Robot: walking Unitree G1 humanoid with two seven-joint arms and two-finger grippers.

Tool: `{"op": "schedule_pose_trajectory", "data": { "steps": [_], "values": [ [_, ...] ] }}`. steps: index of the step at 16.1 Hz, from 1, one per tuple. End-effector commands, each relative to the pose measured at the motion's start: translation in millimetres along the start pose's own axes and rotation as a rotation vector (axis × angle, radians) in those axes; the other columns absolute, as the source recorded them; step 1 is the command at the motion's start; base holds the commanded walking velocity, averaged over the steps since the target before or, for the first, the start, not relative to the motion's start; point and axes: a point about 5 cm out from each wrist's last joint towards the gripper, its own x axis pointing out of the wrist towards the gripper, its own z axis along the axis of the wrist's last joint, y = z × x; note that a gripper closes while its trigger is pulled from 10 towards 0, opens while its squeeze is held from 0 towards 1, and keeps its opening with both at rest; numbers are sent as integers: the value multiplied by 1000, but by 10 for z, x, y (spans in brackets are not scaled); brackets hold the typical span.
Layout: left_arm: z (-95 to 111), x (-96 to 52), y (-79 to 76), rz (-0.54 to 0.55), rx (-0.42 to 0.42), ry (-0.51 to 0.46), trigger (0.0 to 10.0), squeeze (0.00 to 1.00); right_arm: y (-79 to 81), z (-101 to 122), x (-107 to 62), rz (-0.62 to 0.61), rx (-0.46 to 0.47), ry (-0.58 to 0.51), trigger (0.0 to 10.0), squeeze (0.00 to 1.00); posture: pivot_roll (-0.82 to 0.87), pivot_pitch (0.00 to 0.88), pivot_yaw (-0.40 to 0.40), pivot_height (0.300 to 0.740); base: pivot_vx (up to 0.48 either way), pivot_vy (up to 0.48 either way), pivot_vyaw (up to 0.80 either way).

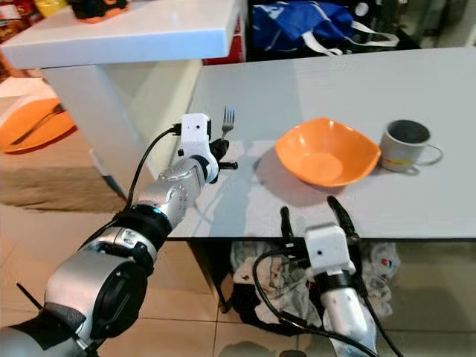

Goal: Setting the table

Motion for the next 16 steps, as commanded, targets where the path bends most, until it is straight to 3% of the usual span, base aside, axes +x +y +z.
{"op": "schedule_pose_trajectory", "data": {
  "steps": [1, 6, 10, 16],
  "values": [
    [14, 14, -36, 15, -39, -5, 0, 0, -24, 44, -27, 1, -15, -2, 10000, 0, -360, 18, 168, 736, 0, 0, 0],
    [-72, 28, -69, 63, -151, 42, 0, 0, -71, 87, -169, 17, -34, 27, 10000, 0, -402, 53, 156, 736, 0, 0, 0],
    [-114, 33, -134, 60, -81, 82, 0, 0, -50, 116, -212, 9, -26, 41, 10000, 0, -402, 69, 176, 736, 0, 0, 0],
    [-139, 19, 10, 128, -74, 89, 0, 0, -21, 132, -276, 5, -14, 61, 10000, 0, -401, 94, 181, 736, 0, 0, 0]
  ]
}}
